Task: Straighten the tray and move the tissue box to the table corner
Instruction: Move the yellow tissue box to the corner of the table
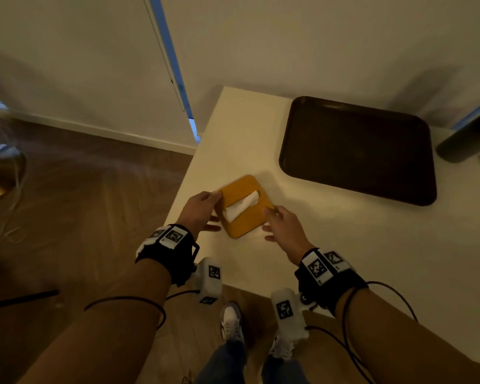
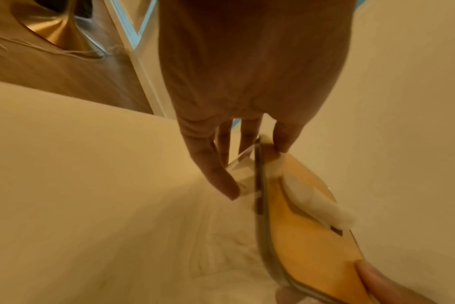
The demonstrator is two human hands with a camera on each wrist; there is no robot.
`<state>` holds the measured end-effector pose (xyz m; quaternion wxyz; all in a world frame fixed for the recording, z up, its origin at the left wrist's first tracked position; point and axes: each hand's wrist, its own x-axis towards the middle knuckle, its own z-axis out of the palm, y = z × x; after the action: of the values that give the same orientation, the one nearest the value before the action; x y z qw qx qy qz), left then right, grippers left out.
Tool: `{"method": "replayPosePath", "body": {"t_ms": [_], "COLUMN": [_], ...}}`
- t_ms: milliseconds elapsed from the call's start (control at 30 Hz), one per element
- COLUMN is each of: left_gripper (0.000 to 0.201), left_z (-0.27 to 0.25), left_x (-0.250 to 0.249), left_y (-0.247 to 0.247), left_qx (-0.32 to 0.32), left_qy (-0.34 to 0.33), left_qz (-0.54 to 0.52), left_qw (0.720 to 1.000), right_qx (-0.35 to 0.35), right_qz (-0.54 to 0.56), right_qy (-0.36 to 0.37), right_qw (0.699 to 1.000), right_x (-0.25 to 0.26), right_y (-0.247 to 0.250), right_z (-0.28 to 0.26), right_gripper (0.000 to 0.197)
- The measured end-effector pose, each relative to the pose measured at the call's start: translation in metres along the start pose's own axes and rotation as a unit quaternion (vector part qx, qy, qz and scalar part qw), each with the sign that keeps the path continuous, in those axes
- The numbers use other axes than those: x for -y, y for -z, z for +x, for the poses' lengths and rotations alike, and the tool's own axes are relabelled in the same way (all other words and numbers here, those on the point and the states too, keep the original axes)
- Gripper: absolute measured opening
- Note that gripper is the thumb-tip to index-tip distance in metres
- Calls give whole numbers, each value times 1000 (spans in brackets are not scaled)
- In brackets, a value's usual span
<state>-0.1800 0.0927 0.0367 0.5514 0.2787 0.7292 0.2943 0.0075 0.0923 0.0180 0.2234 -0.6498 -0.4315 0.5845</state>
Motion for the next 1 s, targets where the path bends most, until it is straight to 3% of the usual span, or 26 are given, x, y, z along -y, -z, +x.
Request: {"method": "replayPosePath", "body": {"t_ms": [100,233,366,833,999], "left_gripper": [39,38,45,46,45], "left_z": [17,44,77,197,243], "left_x": [-25,-57,-88,-192,-208], "left_y": [5,5,3,-3,-2], "left_qx": [5,7,-2,-63,-80], "left_qy": [-20,-34,-39,-39,-23], "left_qz": [-9,1,1,24,14], "left_qw": [1000,999,999,997,996], "right_qx": [-34,-65,-84,-66,-58], "right_qz": [9,35,44,42,17], "right_qy": [7,5,6,-26,-22], "right_qw": [999,997,995,997,998], "right_x": [23,49,82,179,201], "right_y": [-2,-2,1,15,9], "right_z": [19,49,83,222,272], "right_gripper": [33,22,24,50,36]}}
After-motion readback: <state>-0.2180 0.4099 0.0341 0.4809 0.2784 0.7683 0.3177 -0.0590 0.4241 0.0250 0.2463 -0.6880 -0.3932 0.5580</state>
